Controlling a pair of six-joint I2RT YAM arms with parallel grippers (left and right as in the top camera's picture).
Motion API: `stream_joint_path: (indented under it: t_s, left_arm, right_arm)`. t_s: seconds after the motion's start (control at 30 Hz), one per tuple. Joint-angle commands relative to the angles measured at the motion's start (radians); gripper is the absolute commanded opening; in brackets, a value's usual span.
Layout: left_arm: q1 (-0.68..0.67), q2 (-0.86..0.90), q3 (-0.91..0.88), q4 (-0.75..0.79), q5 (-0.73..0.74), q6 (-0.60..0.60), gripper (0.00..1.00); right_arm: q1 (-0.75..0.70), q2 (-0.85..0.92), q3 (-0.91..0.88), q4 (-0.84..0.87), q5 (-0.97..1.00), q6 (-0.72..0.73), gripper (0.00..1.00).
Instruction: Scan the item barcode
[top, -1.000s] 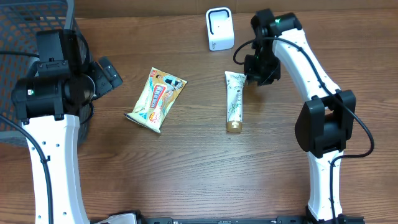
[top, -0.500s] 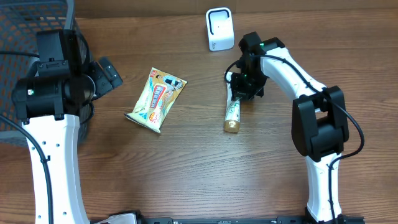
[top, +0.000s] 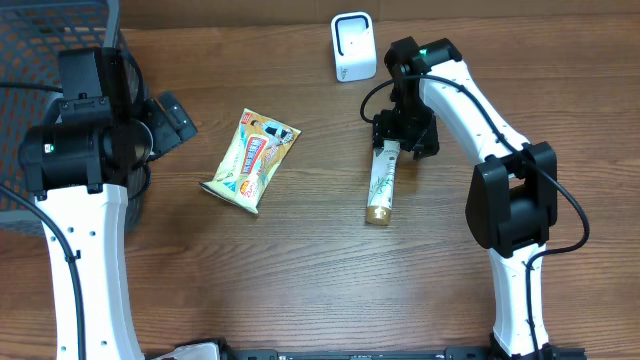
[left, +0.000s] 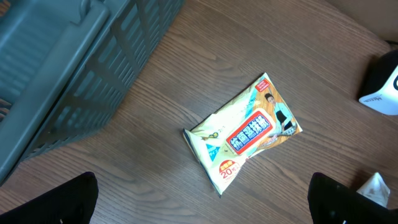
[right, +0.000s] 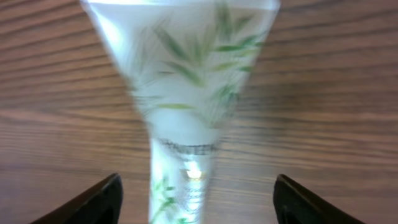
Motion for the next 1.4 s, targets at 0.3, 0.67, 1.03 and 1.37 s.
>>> stream_joint_path:
  t_s: [0.3, 0.67, 1.03, 1.37]
  left_arm:
    - [0.000, 0.004, 0.010, 0.000, -0.013, -0.010, 1.00]
    - [0.000, 0.004, 0.010, 0.000, -0.013, -0.010, 1.00]
    - [0.001, 0.004, 0.010, 0.000, -0.013, -0.010, 1.00]
    - [0.000, 0.004, 0.010, 0.000, -0.013, -0.010, 1.00]
  right_arm:
    - [0.054, -0.004, -0.156, 0.074, -0.012, 0.019, 0.69]
    - [0.079, -0.004, -0.208, 0.154, -0.010, 0.063, 0.09]
    - [0.071, -0.004, 0.053, 0.283, 0.037, -0.003, 0.04]
    - [0.071, -0.004, 0.103, 0.684, 0.158, 0.027, 0.04]
